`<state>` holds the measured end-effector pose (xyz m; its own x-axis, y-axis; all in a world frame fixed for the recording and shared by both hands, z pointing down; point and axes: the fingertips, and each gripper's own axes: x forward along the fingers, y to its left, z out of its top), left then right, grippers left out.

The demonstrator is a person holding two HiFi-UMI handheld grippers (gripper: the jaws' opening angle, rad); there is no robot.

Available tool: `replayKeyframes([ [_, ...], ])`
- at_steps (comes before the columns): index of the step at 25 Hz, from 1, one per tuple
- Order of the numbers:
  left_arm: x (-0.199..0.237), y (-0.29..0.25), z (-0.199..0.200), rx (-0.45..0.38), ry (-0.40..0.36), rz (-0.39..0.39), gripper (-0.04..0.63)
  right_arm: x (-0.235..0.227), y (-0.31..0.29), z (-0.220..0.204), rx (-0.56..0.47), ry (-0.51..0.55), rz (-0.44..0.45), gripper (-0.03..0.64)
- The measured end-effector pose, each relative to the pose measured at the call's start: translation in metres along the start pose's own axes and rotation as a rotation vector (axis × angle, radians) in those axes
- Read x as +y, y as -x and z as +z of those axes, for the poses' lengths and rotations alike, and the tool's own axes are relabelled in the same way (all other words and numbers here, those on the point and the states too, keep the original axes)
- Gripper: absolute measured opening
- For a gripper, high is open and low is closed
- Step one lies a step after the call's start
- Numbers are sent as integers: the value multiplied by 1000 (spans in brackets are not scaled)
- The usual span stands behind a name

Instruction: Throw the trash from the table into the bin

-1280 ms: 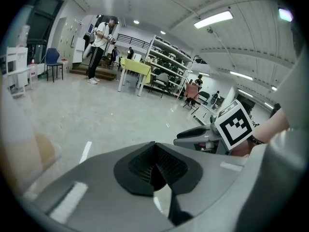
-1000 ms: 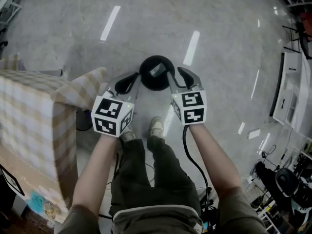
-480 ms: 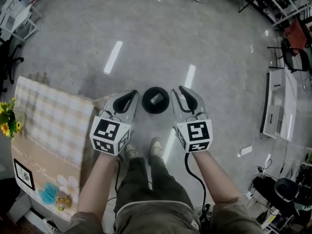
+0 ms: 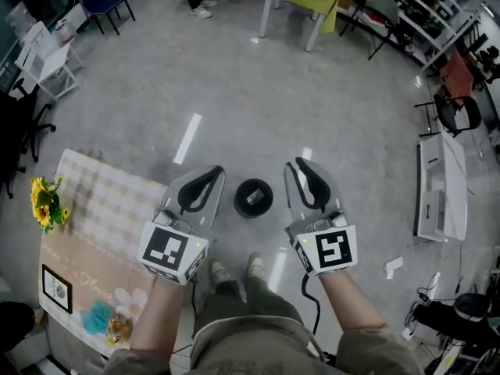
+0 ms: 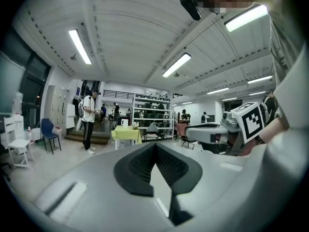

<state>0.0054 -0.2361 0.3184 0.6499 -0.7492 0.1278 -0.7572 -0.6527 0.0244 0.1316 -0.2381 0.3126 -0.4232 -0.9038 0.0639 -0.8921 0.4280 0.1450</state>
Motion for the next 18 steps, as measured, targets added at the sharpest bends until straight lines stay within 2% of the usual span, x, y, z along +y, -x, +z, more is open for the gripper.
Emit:
replayKeyframes([
  [5,-11,39,51,-60,-46,0,7,13,32,67,-86,36,2,64],
  [9,-13,73,84,-115,-98,29,8,23,57,105,-141,64,-1,58],
  [14,-25,103,105,-165,-98,38,8,38,83,128,-179,62,19,28],
  [18,-27,122,101,-172,-81,57,8,55,97,135,-191,54,48,6],
])
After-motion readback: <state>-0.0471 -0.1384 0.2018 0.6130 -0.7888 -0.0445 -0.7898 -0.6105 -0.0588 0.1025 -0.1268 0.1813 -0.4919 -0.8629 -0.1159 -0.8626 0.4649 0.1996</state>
